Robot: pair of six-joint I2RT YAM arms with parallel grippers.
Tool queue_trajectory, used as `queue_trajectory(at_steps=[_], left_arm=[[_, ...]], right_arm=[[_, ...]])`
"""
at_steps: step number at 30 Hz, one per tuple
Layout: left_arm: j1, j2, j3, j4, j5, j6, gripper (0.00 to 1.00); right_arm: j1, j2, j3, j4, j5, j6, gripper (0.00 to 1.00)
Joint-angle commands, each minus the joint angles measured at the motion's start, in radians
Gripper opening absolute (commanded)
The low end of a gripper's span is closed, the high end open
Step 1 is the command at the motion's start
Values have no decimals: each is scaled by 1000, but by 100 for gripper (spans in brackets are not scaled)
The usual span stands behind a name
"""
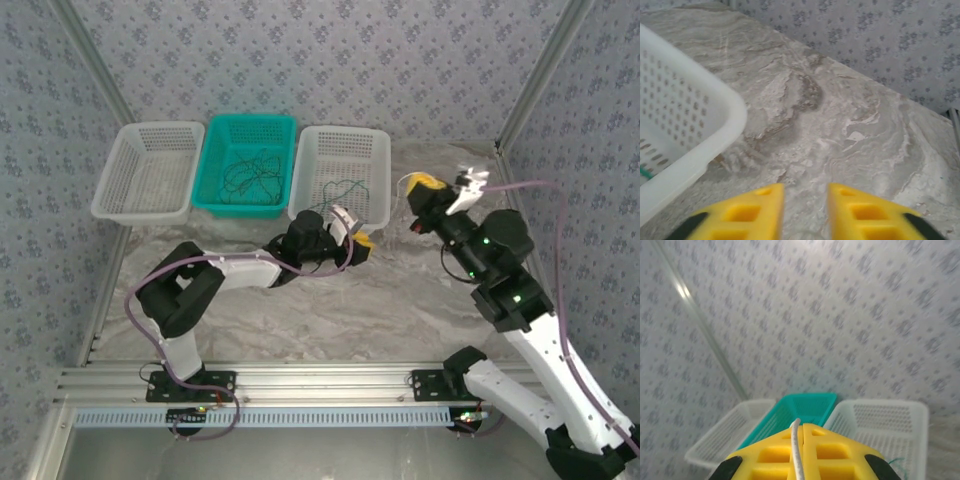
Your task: Untangle the cables
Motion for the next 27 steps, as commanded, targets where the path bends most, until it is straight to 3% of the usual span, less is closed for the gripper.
queue_trajectory(at_steps=[1, 3, 8, 15, 17, 21, 22, 24, 27], left_arm=[[23, -59, -7, 29, -21, -17, 14], [42, -89, -17, 46, -13, -55, 0], [103, -200, 39, -17, 15, -179, 0], [116, -341, 212, -219, 101, -138, 0], [116, -365, 241, -235, 109, -149, 0], [116, -410, 287, -273, 99, -179, 0], [116, -415, 302, -288, 99, -192, 0], [116, -420, 328, -312, 93, -219, 0], [116, -423, 360, -360, 53, -253, 0]], right_arm=[[-48, -23, 40, -28, 35, 20, 0], [-66, -22, 38, -51, 29, 31, 0], [-75, -41, -40, -140, 69, 71, 5], [-74, -92, -317, -158, 96, 296, 11], [-72, -87, -395, -145, 37, 353, 22], [-59, -90, -494, -123, -13, 365, 69], [-54, -96, -490, -137, 4, 350, 75], [-46, -119, -465, -146, 23, 295, 83], [-28, -139, -441, -14, -116, 109, 85]])
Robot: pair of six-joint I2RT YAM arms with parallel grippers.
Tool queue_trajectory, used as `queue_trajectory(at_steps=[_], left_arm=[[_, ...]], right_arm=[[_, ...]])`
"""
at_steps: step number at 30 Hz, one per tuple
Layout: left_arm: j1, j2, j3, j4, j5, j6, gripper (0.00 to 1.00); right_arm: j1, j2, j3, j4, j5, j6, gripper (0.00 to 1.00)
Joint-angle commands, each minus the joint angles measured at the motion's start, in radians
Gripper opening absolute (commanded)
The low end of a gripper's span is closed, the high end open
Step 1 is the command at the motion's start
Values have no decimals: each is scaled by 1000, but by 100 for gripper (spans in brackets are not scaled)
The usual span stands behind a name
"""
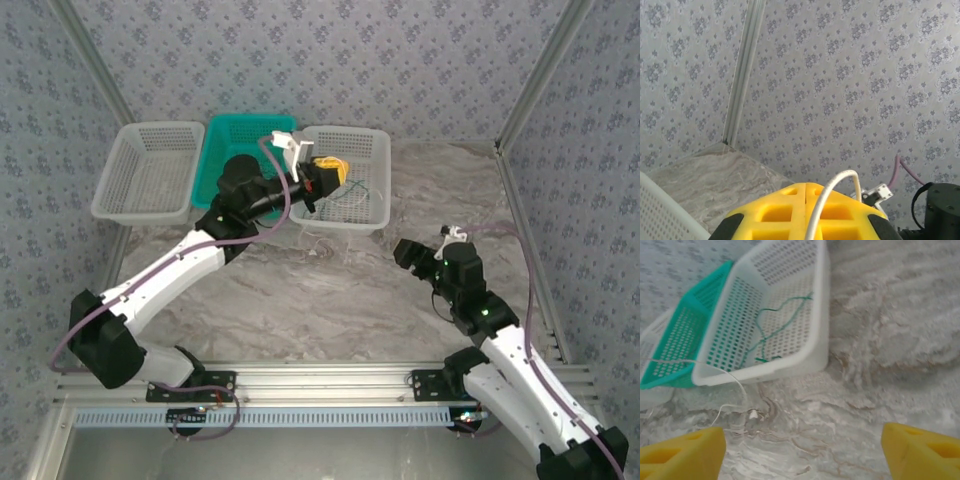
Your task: Untangle the cables
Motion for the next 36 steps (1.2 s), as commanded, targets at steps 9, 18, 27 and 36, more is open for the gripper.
queue_trajectory(at_steps=[9, 18, 27, 36], left_arm=[[-25, -29, 80, -20, 150, -67, 1], [-47, -120, 79, -21, 114, -67, 1], [-44, -233, 146, -29, 61, -45, 2], [10, -264, 392, -458, -263, 201, 0]], right_arm=[[273, 234, 204, 424, -222, -681, 93], [307, 579, 227, 628, -88, -724, 78], [314, 692, 16, 785, 34, -560, 29], [338, 582, -120, 719, 49, -483, 28]])
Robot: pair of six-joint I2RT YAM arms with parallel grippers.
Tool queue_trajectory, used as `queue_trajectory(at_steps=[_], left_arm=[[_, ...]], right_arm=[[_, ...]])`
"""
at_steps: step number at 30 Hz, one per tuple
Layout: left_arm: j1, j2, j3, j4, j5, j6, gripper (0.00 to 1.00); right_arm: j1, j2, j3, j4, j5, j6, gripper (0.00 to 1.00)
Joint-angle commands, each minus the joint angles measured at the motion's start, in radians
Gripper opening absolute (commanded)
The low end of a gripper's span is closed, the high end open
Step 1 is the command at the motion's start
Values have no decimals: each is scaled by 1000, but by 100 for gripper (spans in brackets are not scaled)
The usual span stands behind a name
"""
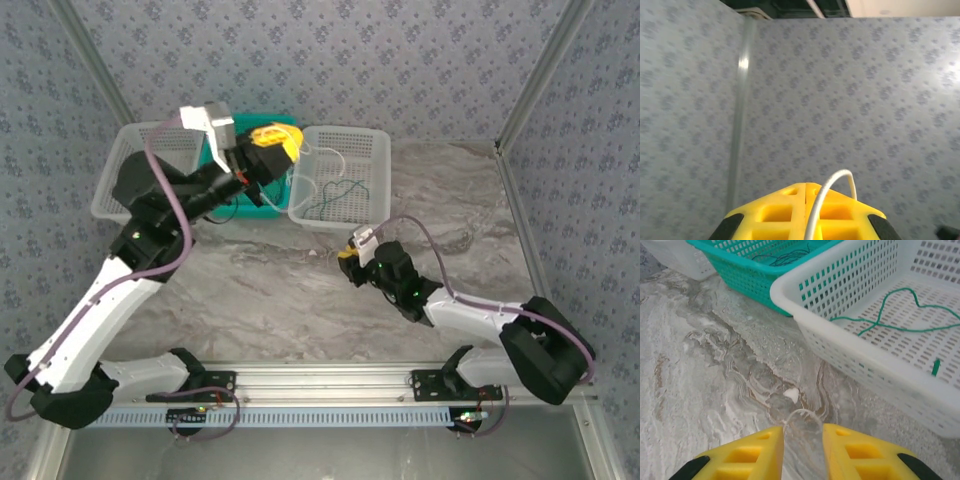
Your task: Untangle the cables
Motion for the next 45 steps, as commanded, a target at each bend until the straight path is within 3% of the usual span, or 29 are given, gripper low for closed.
queue_trajectory(at_steps=[1, 3, 7, 13, 17, 23, 35, 37, 41, 45], left_arm=[[47, -1, 119, -233, -213, 143, 0], [114, 14, 163, -290, -247, 175, 0], [303, 57, 216, -331, -231, 203, 0], [582, 191, 257, -370, -216, 205, 0], [748, 306, 273, -359, -178, 176, 0], [906, 497, 367, -343, -116, 143, 0], [1078, 877, 514, -346, 50, -41, 0], [1078, 913, 521, -383, 63, -25, 10], [1078, 909, 472, -442, 30, -41, 42], [1075, 771, 292, -335, -16, -79, 53]], right_arm=[[8, -78, -47, -21, 41, 62, 29], [14, -139, -49, -79, 55, 74, 37], [19, -301, 5, -274, 72, 82, 69], [18, -528, 78, -482, 161, 113, 88], [15, -635, 102, -516, 154, 122, 91], [11, -647, 168, -601, 131, 152, 92], [10, -645, 214, -681, 129, 210, 91], [11, -648, 218, -694, 132, 218, 91], [10, -652, 218, -700, 145, 239, 91], [10, -651, 219, -691, 150, 250, 91]])
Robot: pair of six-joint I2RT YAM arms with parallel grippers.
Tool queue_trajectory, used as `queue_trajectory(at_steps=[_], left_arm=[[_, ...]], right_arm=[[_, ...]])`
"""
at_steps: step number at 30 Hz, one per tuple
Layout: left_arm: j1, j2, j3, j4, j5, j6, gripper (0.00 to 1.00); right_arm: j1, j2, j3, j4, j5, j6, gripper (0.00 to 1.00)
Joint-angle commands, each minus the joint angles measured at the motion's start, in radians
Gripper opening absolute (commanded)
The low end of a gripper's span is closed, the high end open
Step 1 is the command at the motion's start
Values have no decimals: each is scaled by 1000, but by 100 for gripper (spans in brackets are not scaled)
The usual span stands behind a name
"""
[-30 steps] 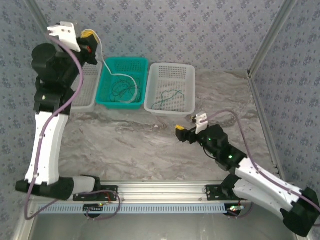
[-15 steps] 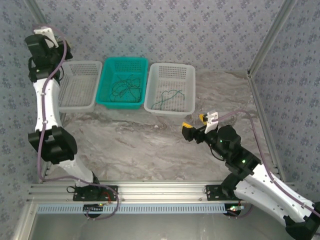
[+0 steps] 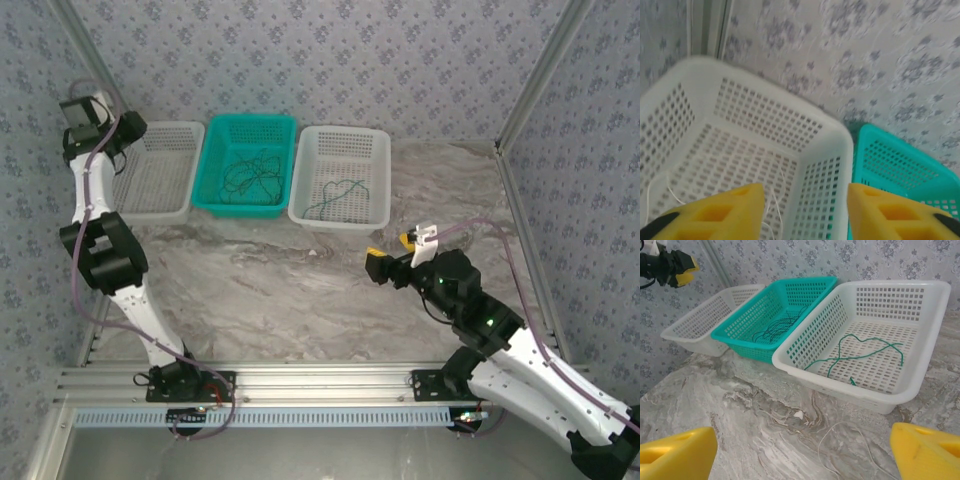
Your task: Untangle the cables
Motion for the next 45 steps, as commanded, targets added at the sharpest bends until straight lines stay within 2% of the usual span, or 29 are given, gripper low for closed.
queue_trajectory(at_steps=[1, 6, 10, 13, 19, 24, 29, 33, 38, 42, 45], left_arm=[[-5, -184, -106, 96, -16, -42, 53], [-39, -403, -243, 200, 30, -83, 53], [-172, -603, -380, 268, 35, -55, 53], [-353, -735, -500, 304, 15, 47, 53], [-766, -861, -712, 320, -19, 238, 54], [-1076, -848, -835, 275, -100, 306, 54], [-1295, -735, -883, 278, -151, 303, 54], [-1339, -599, -872, 286, -214, 193, 54], [-1329, -416, -812, 175, -442, -40, 54], [-1324, -291, -764, 166, -464, -138, 54], [-1322, -208, -723, 164, -537, -189, 54]], right_arm=[[-4, -9, 34, -8, 26, 28, 91], [-7, 0, 16, -16, 100, 32, 92], [-21, 33, -4, -71, 243, 124, 92], [-49, 74, -7, -128, 279, 173, 89], [-127, 170, -9, -174, 171, 249, 86], [-165, 220, -1, -240, 178, 310, 85], [-203, 200, -37, -235, 183, 392, 85], [-242, 174, -51, -261, 175, 470, 84], [-285, 158, -35, -321, 127, 522, 84], [-294, 160, -21, -344, 117, 523, 84], [-298, 160, -18, -340, 110, 519, 84]])
